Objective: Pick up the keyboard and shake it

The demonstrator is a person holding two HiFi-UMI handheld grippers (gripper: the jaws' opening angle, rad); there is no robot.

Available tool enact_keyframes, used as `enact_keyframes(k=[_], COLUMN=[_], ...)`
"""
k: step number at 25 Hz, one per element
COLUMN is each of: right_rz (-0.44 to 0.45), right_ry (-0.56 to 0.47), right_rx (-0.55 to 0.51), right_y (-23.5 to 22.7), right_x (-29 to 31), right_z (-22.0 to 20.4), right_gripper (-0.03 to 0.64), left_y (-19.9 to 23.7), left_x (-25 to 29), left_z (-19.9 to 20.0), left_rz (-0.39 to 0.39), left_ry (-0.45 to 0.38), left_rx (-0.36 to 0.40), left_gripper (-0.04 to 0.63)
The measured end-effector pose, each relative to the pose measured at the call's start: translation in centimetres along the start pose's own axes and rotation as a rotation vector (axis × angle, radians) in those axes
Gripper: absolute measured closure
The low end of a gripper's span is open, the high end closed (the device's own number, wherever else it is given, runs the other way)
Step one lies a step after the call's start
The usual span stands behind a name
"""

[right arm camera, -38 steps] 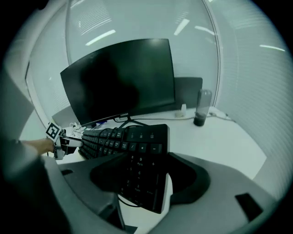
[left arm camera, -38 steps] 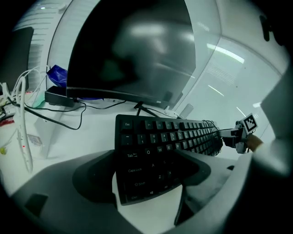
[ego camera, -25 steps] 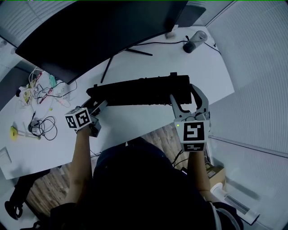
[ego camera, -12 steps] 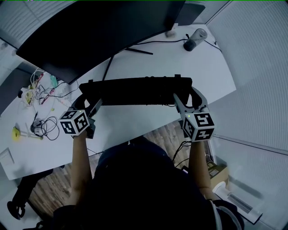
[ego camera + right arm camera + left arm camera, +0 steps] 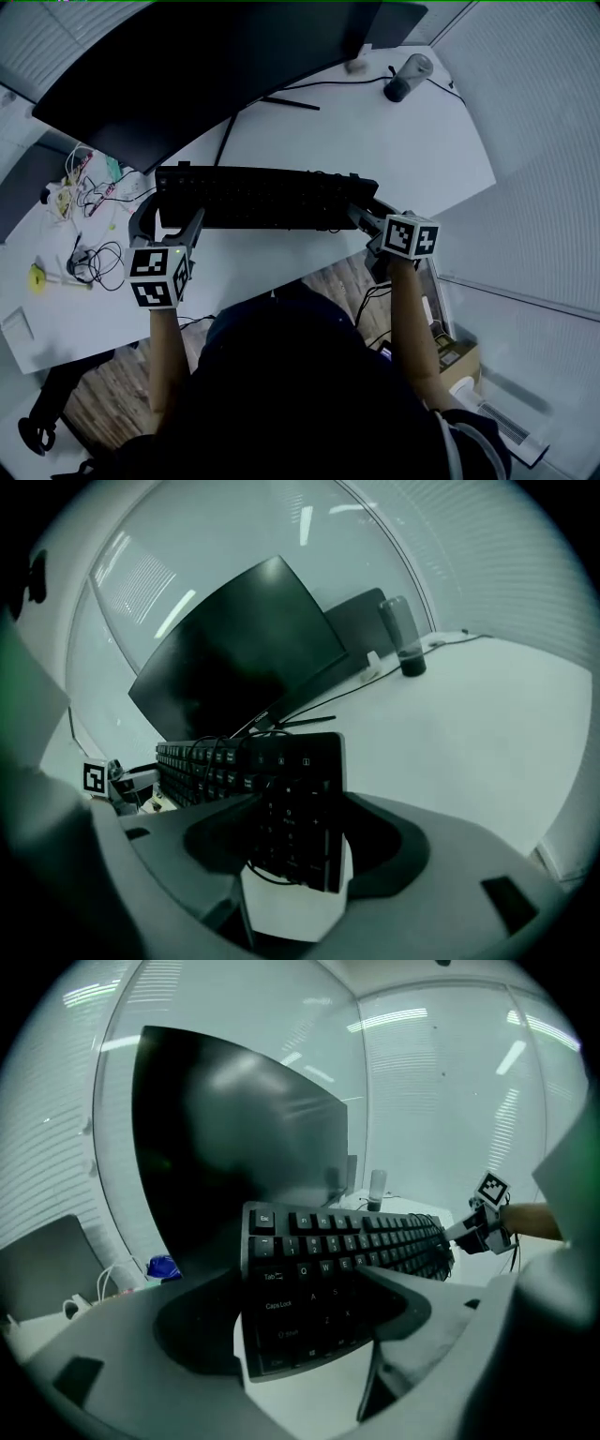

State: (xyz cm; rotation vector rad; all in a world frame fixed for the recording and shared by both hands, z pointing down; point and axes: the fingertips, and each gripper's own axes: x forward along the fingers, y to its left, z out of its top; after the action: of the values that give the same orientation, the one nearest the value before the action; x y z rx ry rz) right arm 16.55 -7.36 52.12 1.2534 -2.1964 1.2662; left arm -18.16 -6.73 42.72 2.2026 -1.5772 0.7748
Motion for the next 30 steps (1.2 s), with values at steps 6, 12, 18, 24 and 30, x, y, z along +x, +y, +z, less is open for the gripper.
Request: enact_keyframes(k=[6, 12, 18, 24, 30], right_rz=[0.076, 0.156, 0.154, 0.012, -0.161], right_ry=[0.125, 0.221, 0.269, 0.217, 0.129], right_rx=[0.137, 0.279, 0.325, 0.183, -0.026], right_y=[-0.2, 0.0, -0.5, -1.5, -0.8], right_x=[2.1, 3.2, 3.4, 1.5, -1.1], right_z=[-2.5, -5.1, -6.3, -3.7, -0.2], right_gripper=[0.331, 0.331, 0.331, 0.331, 0.331], left_y=[-0.2, -0.7, -0.9, -0.6, -0.4], left_x=[-1.1, -1.7, -0.8, 1.2, 3.7], left_z=[1.2, 3.3, 2.7, -0.4, -3.9], left_rz=[0.050, 0.084, 0.070, 0.016, -0.054], left_ry=[0.024, 0.031, 0.058, 0.059, 0.071], left_rx=[0.099, 0.220, 0.216, 0.054, -0.156], left_gripper=[0.222, 0.222, 0.222, 0.222, 0.222])
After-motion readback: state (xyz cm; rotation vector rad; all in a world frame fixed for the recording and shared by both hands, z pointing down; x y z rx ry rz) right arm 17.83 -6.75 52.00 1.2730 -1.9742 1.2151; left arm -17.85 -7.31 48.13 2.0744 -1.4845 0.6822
